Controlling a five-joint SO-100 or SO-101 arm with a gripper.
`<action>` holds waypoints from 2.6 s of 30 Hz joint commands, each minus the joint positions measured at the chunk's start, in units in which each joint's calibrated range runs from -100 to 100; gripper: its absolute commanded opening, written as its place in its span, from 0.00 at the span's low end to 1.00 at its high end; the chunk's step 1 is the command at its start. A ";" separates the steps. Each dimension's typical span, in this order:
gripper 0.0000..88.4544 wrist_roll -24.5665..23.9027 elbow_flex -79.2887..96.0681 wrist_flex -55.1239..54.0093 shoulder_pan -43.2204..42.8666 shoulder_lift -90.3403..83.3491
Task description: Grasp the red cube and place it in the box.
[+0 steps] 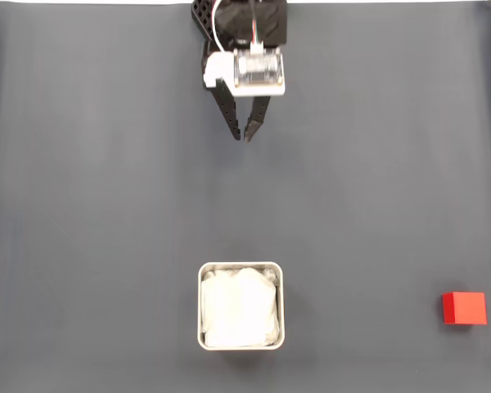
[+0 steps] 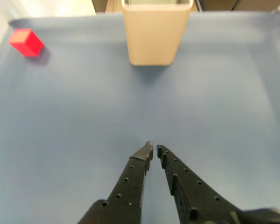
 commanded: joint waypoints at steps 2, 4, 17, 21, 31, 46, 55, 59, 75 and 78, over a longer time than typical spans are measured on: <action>0.00 -0.73 -27.08 2.49 -0.91 13.15; 0.00 -0.29 -35.75 4.79 -0.91 17.74; 0.00 0.88 -63.03 18.31 -0.69 35.07; 0.00 1.07 -63.94 18.40 -0.48 36.63; 0.00 0.93 -63.21 17.41 -1.76 38.28; 0.00 1.61 -60.29 12.17 -13.90 43.56; 0.00 2.15 -60.29 4.79 -20.23 51.10; 0.00 2.39 -60.93 1.84 -22.00 55.17; 0.01 1.86 -63.85 -9.06 -25.13 67.05; 0.01 1.90 -64.86 -10.62 -25.48 69.56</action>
